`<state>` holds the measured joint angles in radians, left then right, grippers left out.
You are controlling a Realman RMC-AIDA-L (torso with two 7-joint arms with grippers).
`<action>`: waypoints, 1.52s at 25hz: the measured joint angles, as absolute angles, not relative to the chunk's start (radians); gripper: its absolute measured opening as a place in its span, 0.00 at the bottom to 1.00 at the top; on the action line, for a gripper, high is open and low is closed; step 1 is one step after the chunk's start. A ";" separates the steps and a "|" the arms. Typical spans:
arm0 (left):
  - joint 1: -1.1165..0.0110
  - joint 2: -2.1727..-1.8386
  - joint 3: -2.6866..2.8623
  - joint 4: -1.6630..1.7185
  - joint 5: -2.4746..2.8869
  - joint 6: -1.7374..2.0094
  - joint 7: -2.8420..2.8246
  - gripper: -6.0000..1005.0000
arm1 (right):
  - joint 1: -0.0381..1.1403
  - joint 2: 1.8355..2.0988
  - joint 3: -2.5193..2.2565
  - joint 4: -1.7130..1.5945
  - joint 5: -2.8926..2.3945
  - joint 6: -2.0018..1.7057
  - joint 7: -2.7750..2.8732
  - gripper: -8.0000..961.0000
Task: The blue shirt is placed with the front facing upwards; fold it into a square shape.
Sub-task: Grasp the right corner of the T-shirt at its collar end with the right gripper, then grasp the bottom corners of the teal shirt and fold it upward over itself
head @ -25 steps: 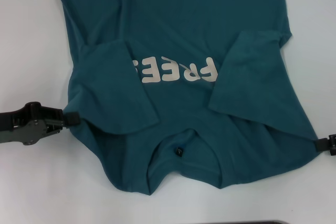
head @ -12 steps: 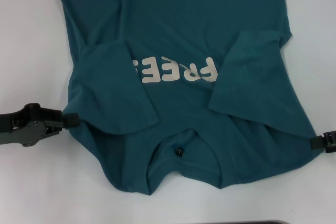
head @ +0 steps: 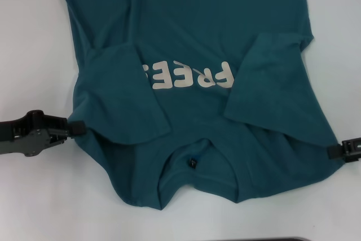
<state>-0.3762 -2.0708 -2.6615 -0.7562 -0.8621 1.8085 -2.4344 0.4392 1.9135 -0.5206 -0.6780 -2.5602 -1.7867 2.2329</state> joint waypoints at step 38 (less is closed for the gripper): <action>-0.376 -2.071 -2.661 -0.745 -0.864 1.801 -2.433 0.02 | 0.470 1.914 -0.521 -0.689 -2.599 -1.818 2.256 0.95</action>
<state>-0.3758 -2.0708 -2.6614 -0.7454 -0.8637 1.8007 -2.4329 0.4705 1.9135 -0.5213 -0.6888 -2.5989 -1.8177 2.2560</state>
